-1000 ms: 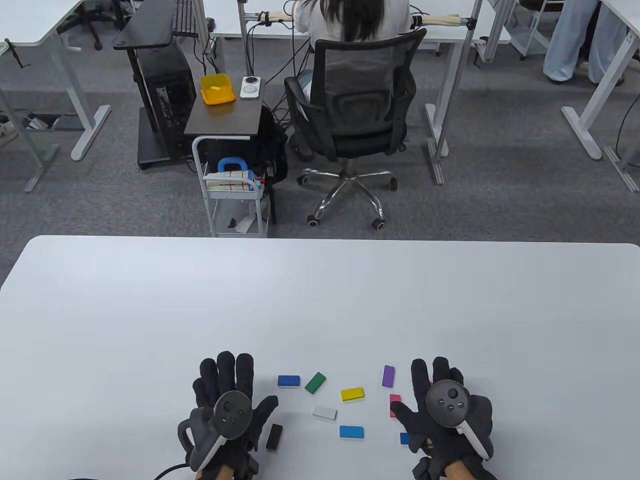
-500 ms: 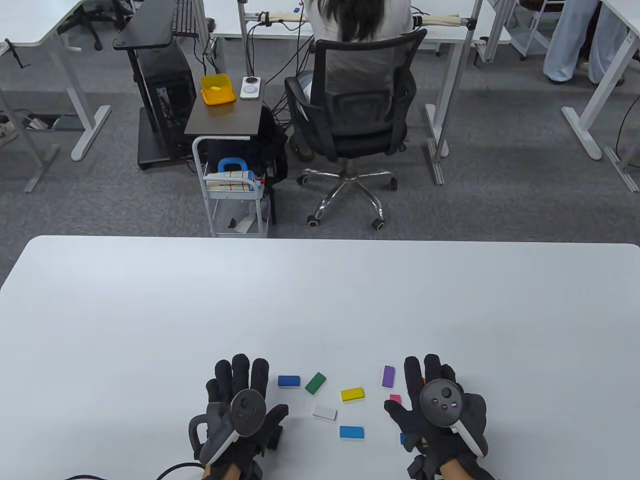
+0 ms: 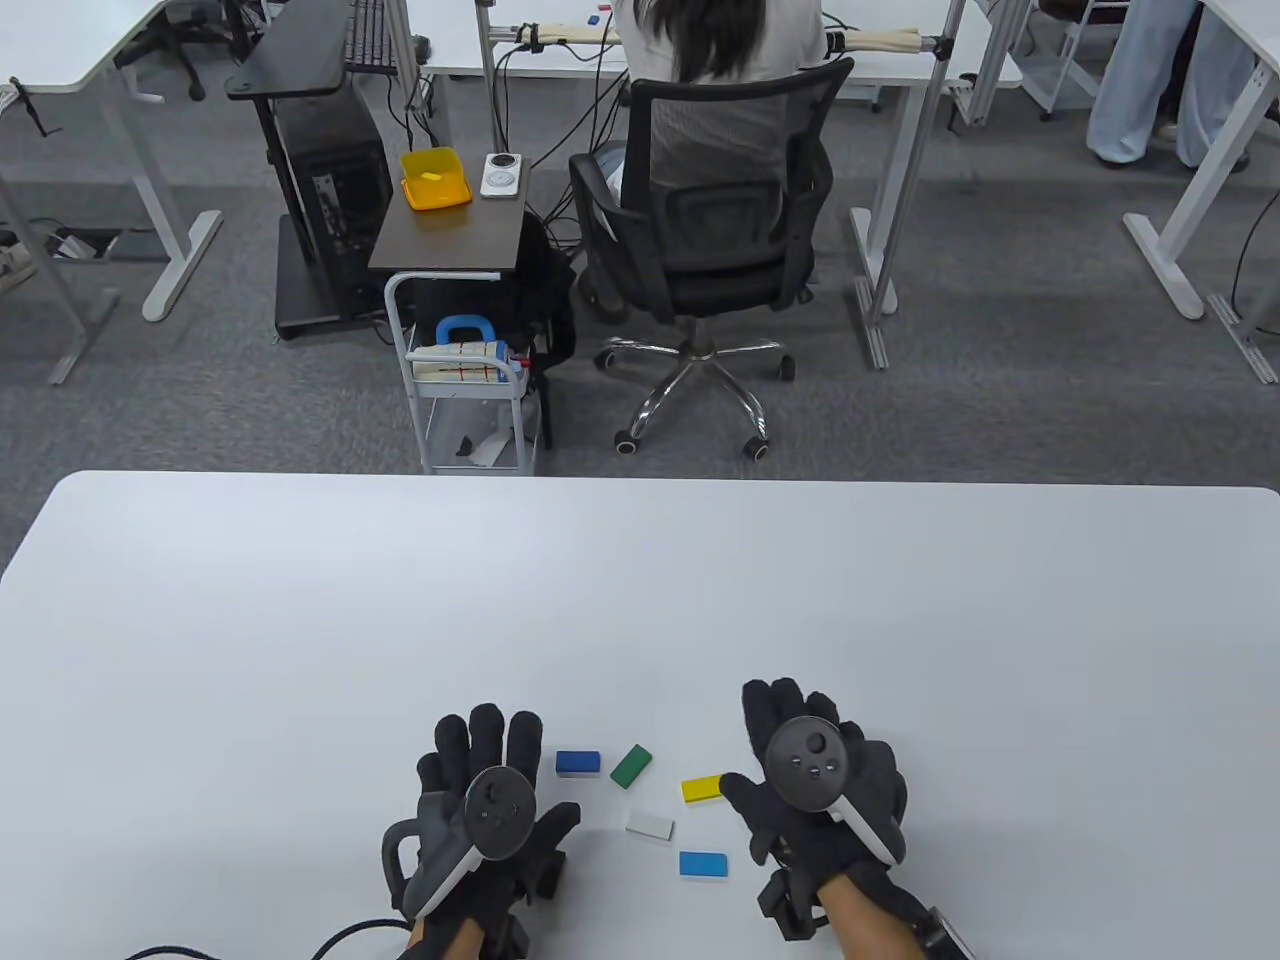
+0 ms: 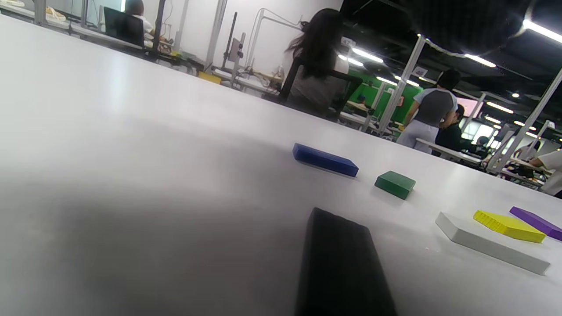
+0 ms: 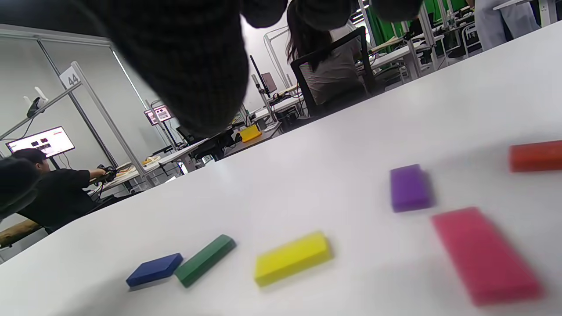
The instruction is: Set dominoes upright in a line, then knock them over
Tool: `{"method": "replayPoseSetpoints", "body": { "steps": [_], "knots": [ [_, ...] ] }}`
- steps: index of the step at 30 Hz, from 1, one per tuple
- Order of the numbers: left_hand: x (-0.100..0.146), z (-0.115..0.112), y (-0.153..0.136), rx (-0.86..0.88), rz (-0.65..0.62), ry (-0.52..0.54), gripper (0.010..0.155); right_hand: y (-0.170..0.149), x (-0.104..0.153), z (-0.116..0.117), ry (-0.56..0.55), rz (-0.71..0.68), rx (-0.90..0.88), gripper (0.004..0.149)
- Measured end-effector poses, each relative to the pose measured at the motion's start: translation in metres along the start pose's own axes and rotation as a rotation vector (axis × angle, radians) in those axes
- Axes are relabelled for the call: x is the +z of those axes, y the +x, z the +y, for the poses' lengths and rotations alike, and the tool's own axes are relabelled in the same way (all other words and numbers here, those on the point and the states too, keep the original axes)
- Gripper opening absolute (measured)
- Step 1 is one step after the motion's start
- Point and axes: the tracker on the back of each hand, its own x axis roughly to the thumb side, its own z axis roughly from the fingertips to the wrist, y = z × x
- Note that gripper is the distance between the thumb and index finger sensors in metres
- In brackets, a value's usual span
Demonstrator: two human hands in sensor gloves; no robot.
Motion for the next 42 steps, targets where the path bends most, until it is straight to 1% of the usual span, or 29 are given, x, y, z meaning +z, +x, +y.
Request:
{"method": "replayPoseSetpoints", "body": {
  "steps": [2,5,7,10,15,18,19,21,25,27,28,30,31,34,37,42],
  "knots": [
    [0.001,0.001,0.0,0.013,-0.002,-0.002,0.091,0.013,-0.008,0.01,0.006,-0.009,0.057,0.084],
    [0.001,-0.001,0.0,0.003,-0.008,-0.011,0.091,0.022,-0.015,0.028,0.064,-0.038,0.091,0.083],
    [0.0,-0.002,-0.001,0.012,-0.006,-0.015,0.091,0.024,-0.016,0.04,0.103,-0.053,0.126,0.081],
    [-0.001,-0.005,0.0,0.005,-0.009,-0.03,0.091,0.024,-0.016,0.055,0.103,-0.062,0.209,0.077],
    [0.003,-0.003,0.004,0.004,-0.02,-0.029,0.091,0.025,-0.017,0.074,0.158,-0.076,0.289,0.073],
    [0.003,-0.003,0.005,-0.002,-0.021,-0.042,0.091,0.025,-0.019,0.08,0.19,-0.063,0.349,0.07],
    [0.003,-0.003,0.005,-0.004,-0.021,-0.047,0.09,0.025,-0.019,0.08,0.171,-0.062,0.337,0.069],
    [0.003,-0.004,0.006,-0.005,-0.02,-0.072,0.09,0.027,-0.02,0.08,0.171,-0.064,0.362,0.069],
    [0.004,-0.004,0.006,-0.004,-0.024,-0.071,0.09,0.029,-0.019,0.078,0.125,-0.067,0.376,0.069],
    [0.003,-0.004,0.006,-0.001,-0.023,-0.071,0.09,0.03,-0.018,0.078,0.123,-0.077,0.386,0.07],
    [0.003,-0.004,0.005,0.001,-0.023,-0.069,0.09,0.03,-0.018,0.078,0.131,-0.089,0.372,0.071],
    [0.003,-0.003,0.005,0.008,-0.027,-0.055,0.089,0.027,-0.019,0.077,0.186,-0.127,0.303,0.073],
    [0.004,-0.002,0.005,0.013,-0.03,-0.032,0.088,0.026,-0.019,0.073,0.16,-0.14,0.262,0.071],
    [0.004,0.0,0.005,0.013,-0.032,-0.014,0.088,0.025,-0.015,0.06,0.068,-0.188,0.201,0.061],
    [0.005,0.001,0.006,0.017,-0.034,-0.01,0.088,0.024,-0.015,0.051,0.025,-0.217,0.11,0.048],
    [0.004,0.0,0.005,0.018,-0.032,-0.021,0.088,0.018,-0.015,0.042,-0.024,-0.222,0.027,0.045]
  ]
}}
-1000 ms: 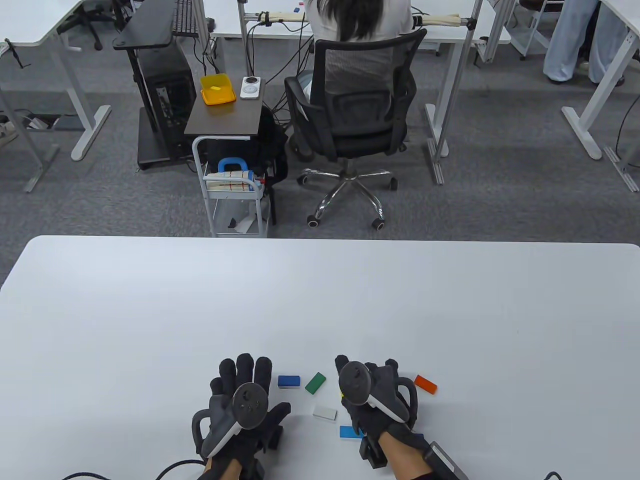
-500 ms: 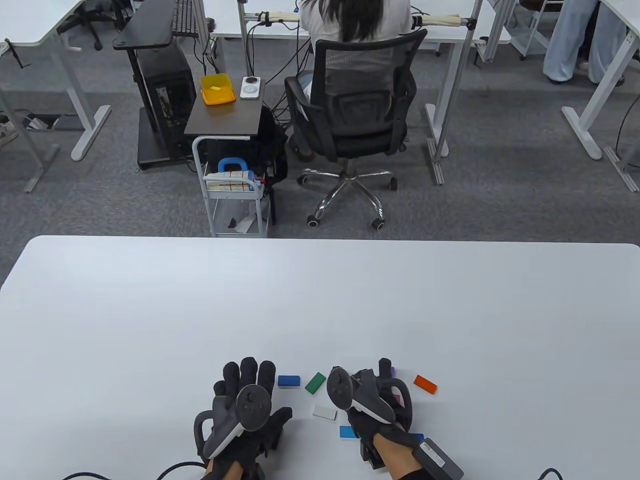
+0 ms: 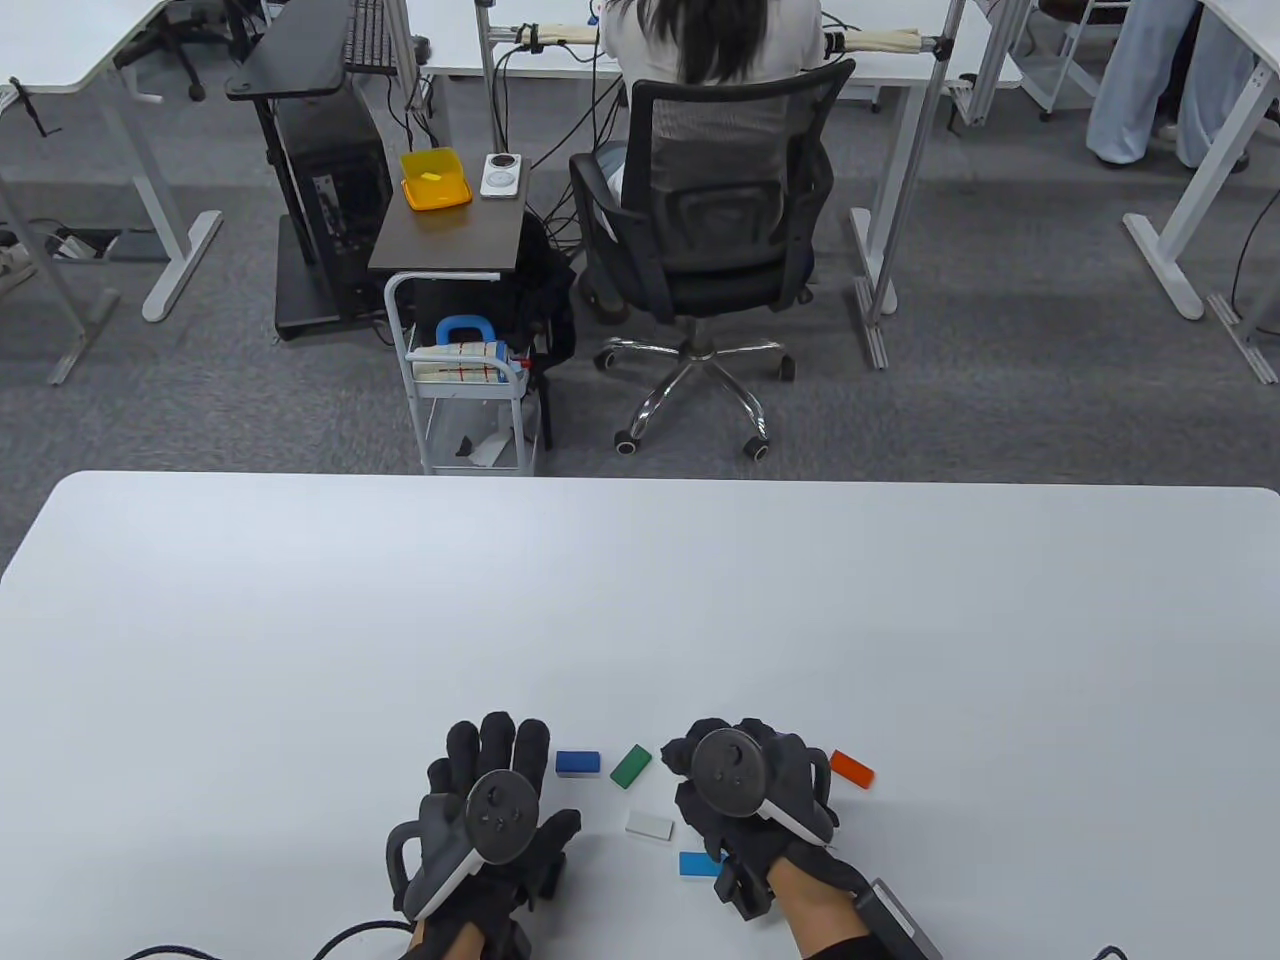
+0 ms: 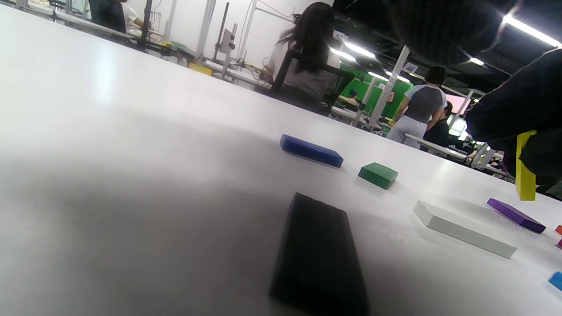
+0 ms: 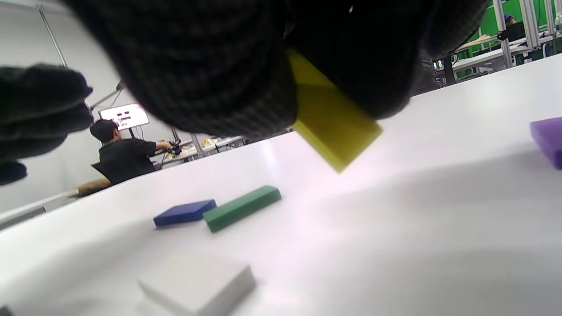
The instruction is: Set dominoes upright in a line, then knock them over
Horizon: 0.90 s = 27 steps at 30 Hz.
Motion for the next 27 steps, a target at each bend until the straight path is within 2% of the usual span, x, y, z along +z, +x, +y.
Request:
{"method": "replayPoseSetpoints", "body": {
  "steps": [8,12,14,27],
  "knots": [
    [0.0,0.0,0.0,0.007,-0.005,0.0,0.088,-0.008,-0.002,0.004,0.009,0.04,-0.058,0.038],
    [0.0,0.0,0.0,0.018,-0.003,-0.004,0.088,-0.01,-0.001,0.006,-0.016,0.044,-0.068,0.043],
    [0.001,0.001,0.0,0.021,-0.004,-0.004,0.088,-0.011,-0.001,0.008,-0.002,0.046,-0.068,0.051],
    [0.001,0.001,0.0,0.031,-0.011,-0.005,0.089,-0.011,-0.003,0.015,0.027,0.055,-0.076,0.06]
  ]
}}
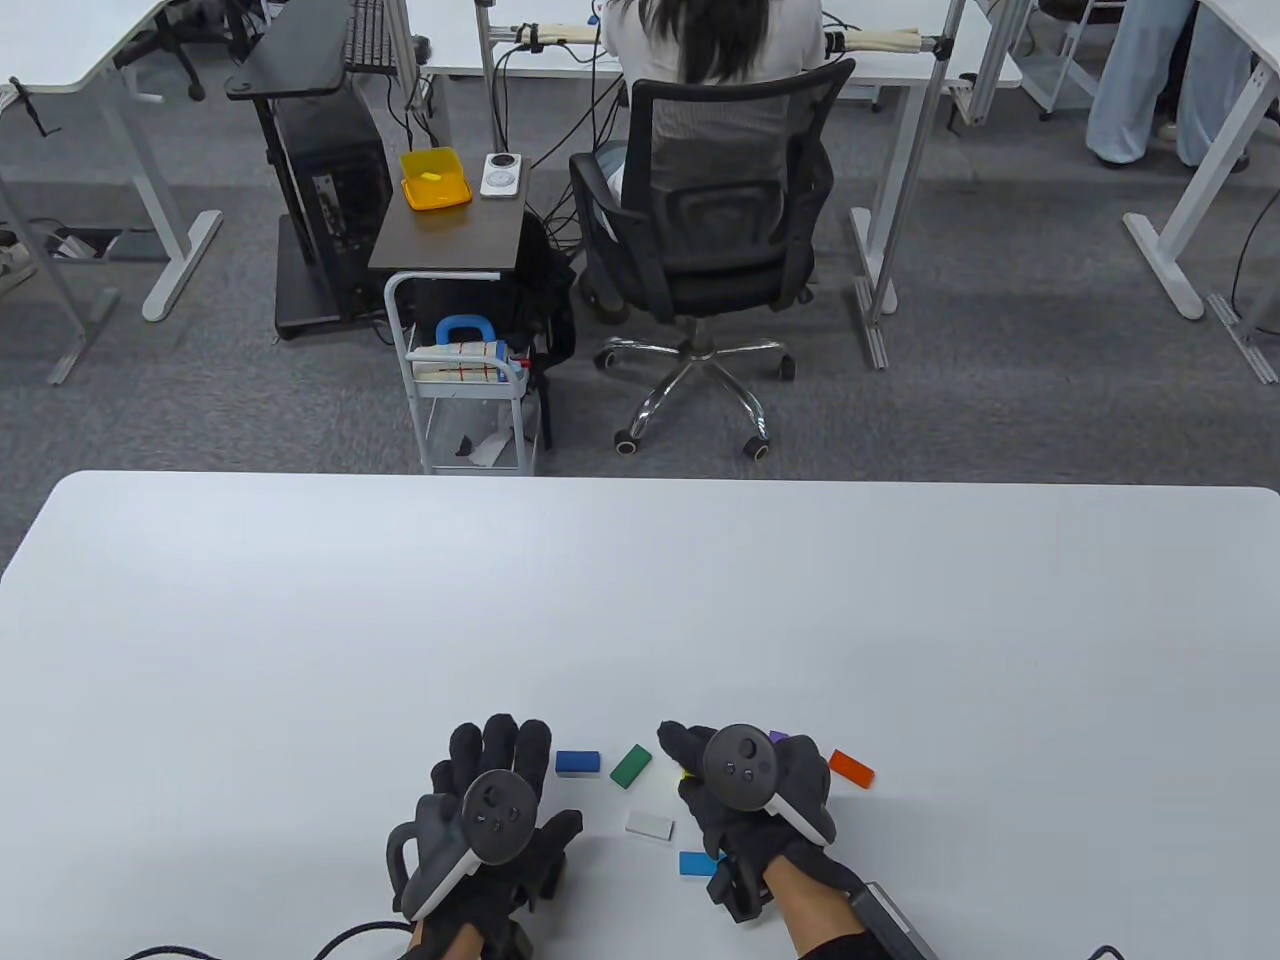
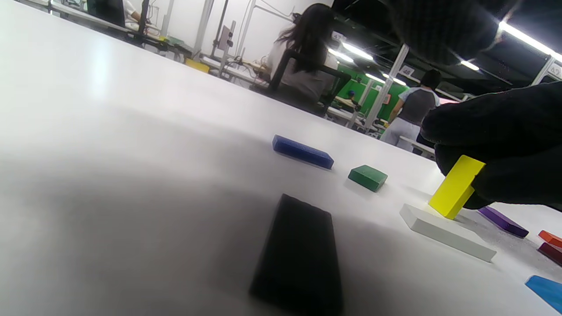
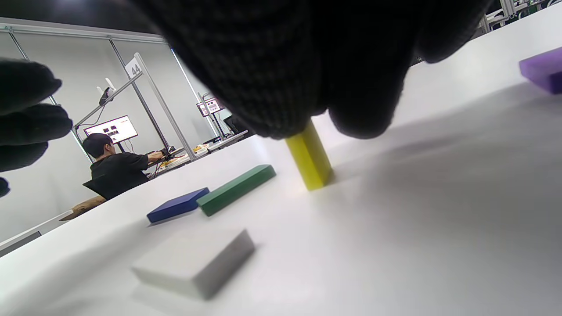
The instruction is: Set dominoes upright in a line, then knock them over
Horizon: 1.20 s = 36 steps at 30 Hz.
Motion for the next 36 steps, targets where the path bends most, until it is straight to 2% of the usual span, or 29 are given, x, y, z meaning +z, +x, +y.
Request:
{"method": "replayPoseSetpoints", "body": {
  "steps": [4,9,14,17,19,22,24,28,36],
  "knots": [
    [0.0,0.0,0.0,0.002,0.003,-0.002,0.088,0.001,0.0,0.0,-0.001,-0.001,0.019,0.064],
    [0.0,0.0,-0.001,0.0,0.005,-0.003,0.089,0.0,0.0,-0.004,0.025,0.012,0.066,0.076],
    [0.0,0.0,-0.001,0.003,0.008,-0.003,0.089,-0.011,0.0,-0.028,0.001,0.083,0.109,0.08],
    [0.0,0.0,-0.003,0.006,0.011,0.0,0.089,-0.027,0.004,-0.046,-0.077,0.168,0.082,0.076],
    [-0.001,0.002,-0.004,0.009,0.015,0.005,0.09,-0.034,0.007,-0.054,-0.148,0.201,0.141,0.076],
    [-0.002,0.004,-0.006,0.027,0.022,0.015,0.09,-0.045,0.006,-0.058,-0.128,0.267,0.144,0.075],
    [-0.002,0.004,-0.009,0.027,0.029,0.014,0.09,-0.049,0.003,-0.054,-0.097,0.29,0.152,0.077],
    [0.0,0.007,-0.012,0.056,0.035,0.016,0.09,-0.054,-0.009,-0.034,0.128,0.301,0.181,0.078],
    [-0.001,0.008,-0.017,0.081,0.054,0.022,0.091,-0.062,-0.031,-0.02,0.253,0.408,0.27,0.079]
  ]
}}
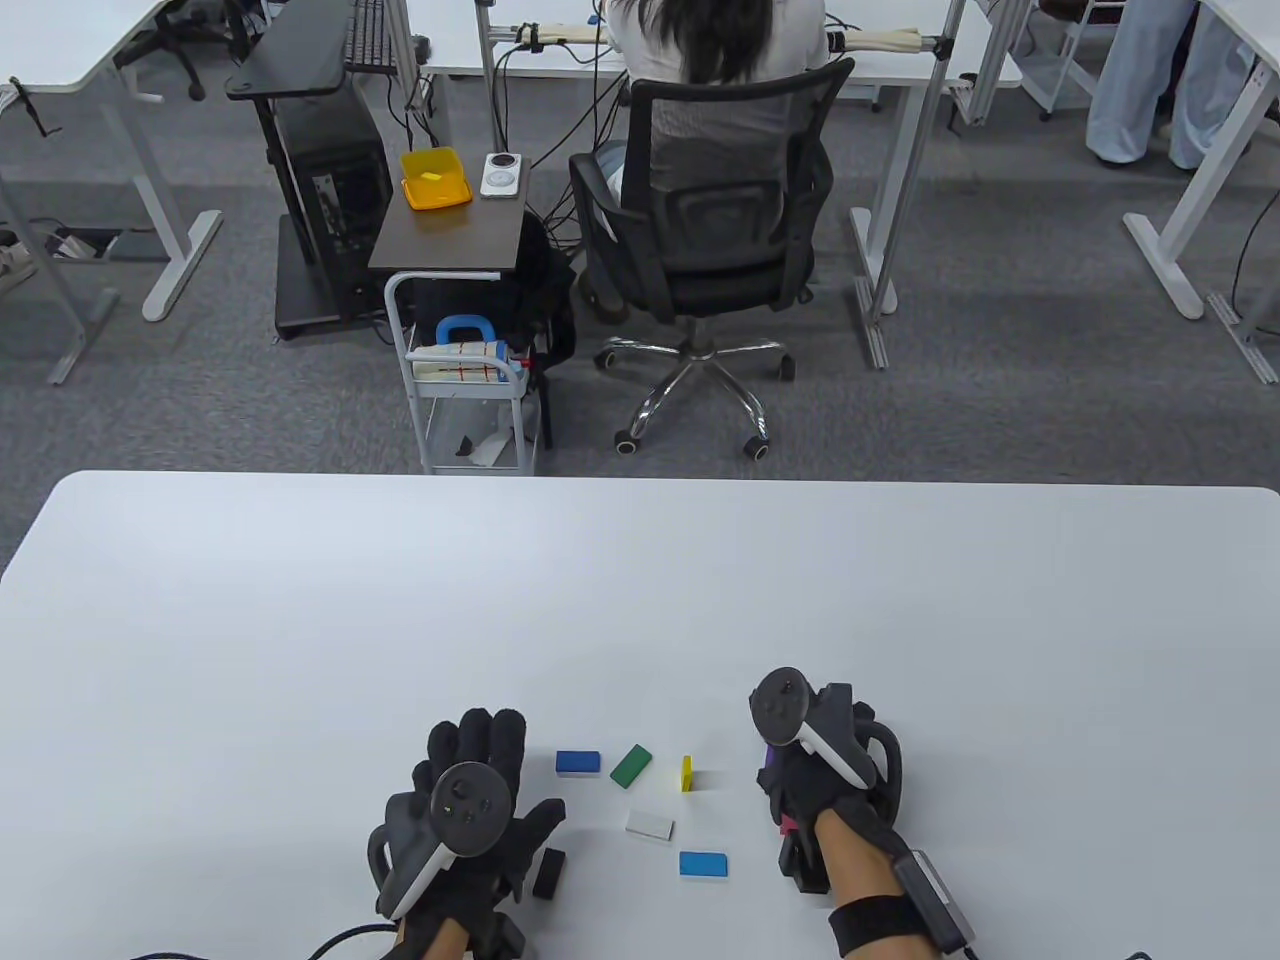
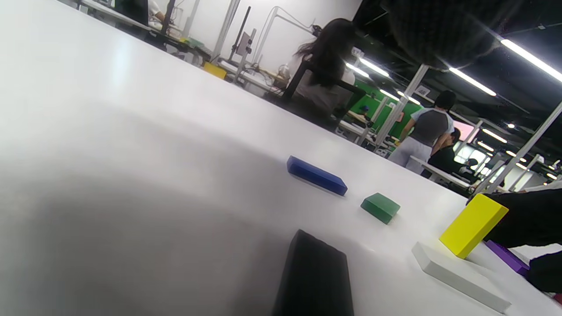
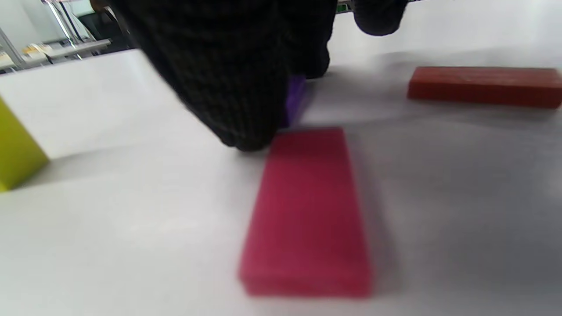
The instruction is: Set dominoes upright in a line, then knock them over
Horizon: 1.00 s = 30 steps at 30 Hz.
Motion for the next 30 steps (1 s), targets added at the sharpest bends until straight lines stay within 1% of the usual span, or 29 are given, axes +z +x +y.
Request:
{"method": "replayPoseSetpoints", "body": {
  "steps": [1,4,8,9,12,16,18,19,21,22,24,25,26,27,28,29,30],
  "knots": [
    [-0.001,0.0,0.0,-0.001,0.001,-0.004,0.091,0.001,-0.001,0.0,-0.015,-0.001,-0.021,0.079],
    [-0.001,-0.001,0.001,-0.008,-0.001,-0.006,0.091,0.003,0.0,0.0,-0.068,-0.003,0.024,0.077],
    [-0.001,-0.002,0.002,-0.015,-0.005,-0.01,0.091,0.004,0.001,0.0,-0.083,-0.004,0.028,0.077],
    [-0.001,-0.002,0.002,-0.015,-0.007,-0.009,0.091,0.003,0.001,0.0,-0.09,-0.009,0.015,0.08],
    [0.0,-0.001,0.002,-0.008,-0.011,-0.005,0.091,0.0,0.004,0.001,-0.127,-0.044,-0.006,0.079],
    [0.0,-0.001,0.002,-0.008,-0.01,-0.008,0.091,0.003,0.02,-0.01,-0.218,-0.122,-0.038,0.072],
    [-0.001,-0.002,0.003,-0.009,-0.01,-0.011,0.091,0.006,0.031,-0.017,-0.269,-0.171,-0.041,0.06],
    [-0.001,-0.003,0.003,-0.012,-0.009,-0.013,0.091,0.01,0.035,-0.019,-0.288,-0.181,-0.001,0.056],
    [-0.001,-0.003,0.003,-0.019,-0.008,-0.011,0.091,0.015,0.045,-0.021,-0.337,-0.21,0.075,0.055],
    [-0.001,-0.003,0.004,-0.019,-0.009,-0.011,0.091,0.017,0.049,-0.021,-0.353,-0.226,0.071,0.055],
    [-0.001,-0.004,0.006,-0.024,-0.012,-0.012,0.091,0.016,0.059,-0.02,-0.418,-0.282,-0.03,0.053],
    [-0.001,-0.005,0.006,-0.029,-0.014,-0.01,0.091,0.015,0.06,-0.02,-0.429,-0.296,-0.084,0.052],
    [-0.001,-0.006,0.006,-0.036,-0.013,-0.016,0.091,0.013,0.061,-0.023,-0.417,-0.287,-0.138,0.049],
    [-0.001,-0.006,0.006,-0.036,-0.013,-0.017,0.091,0.01,0.063,-0.024,-0.437,-0.269,-0.202,0.044],
    [0.0,-0.007,0.007,-0.036,-0.014,-0.02,0.091,0.009,0.064,-0.023,-0.472,-0.261,-0.254,0.042],
    [-0.001,-0.008,0.007,-0.036,-0.014,-0.023,0.091,0.008,0.064,-0.021,-0.476,-0.252,-0.287,0.041],
    [-0.001,-0.008,0.007,-0.039,-0.014,-0.028,0.091,0.008,0.064,-0.02,-0.463,-0.237,-0.281,0.041]
  ]
}}
